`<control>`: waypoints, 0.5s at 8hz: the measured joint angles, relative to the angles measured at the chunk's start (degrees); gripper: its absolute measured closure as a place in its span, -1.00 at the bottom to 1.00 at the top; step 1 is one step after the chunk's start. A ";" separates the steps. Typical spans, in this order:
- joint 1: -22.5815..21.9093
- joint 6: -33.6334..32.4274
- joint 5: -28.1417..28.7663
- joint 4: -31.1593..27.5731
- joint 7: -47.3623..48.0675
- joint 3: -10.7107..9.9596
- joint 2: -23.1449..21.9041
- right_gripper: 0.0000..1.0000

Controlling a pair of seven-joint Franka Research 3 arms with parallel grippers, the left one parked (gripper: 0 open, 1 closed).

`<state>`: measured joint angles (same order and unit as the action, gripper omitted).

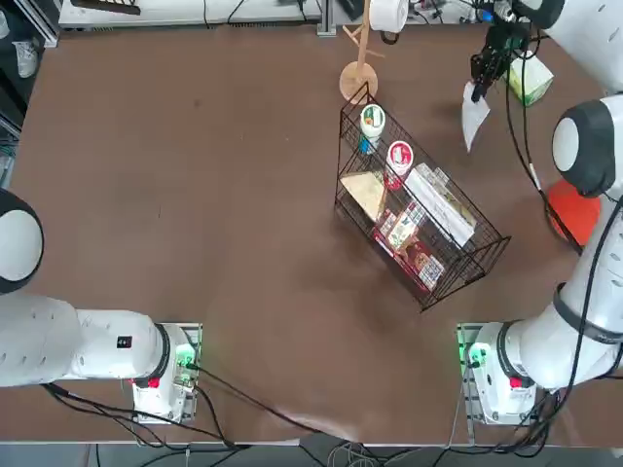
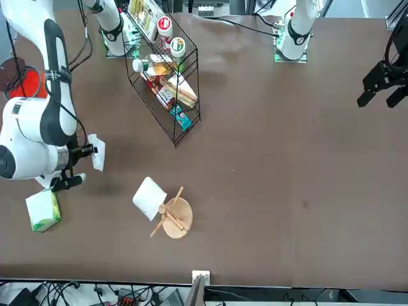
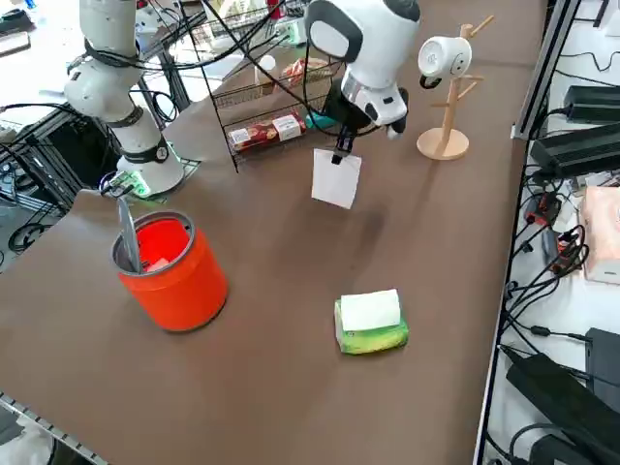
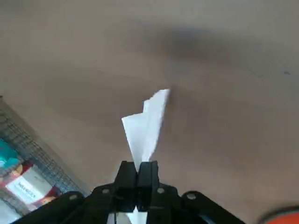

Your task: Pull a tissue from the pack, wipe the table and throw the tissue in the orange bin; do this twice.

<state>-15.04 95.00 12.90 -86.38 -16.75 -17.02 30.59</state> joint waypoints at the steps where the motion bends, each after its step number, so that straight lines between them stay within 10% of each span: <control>1: -0.41 3.38 0.27 -2.60 0.08 0.01 -0.06 0.97; 4: -0.98 10.75 -1.18 -9.23 0.15 -0.04 -0.06 0.97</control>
<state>-16.02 105.75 11.72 -95.61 -16.60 -17.06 30.53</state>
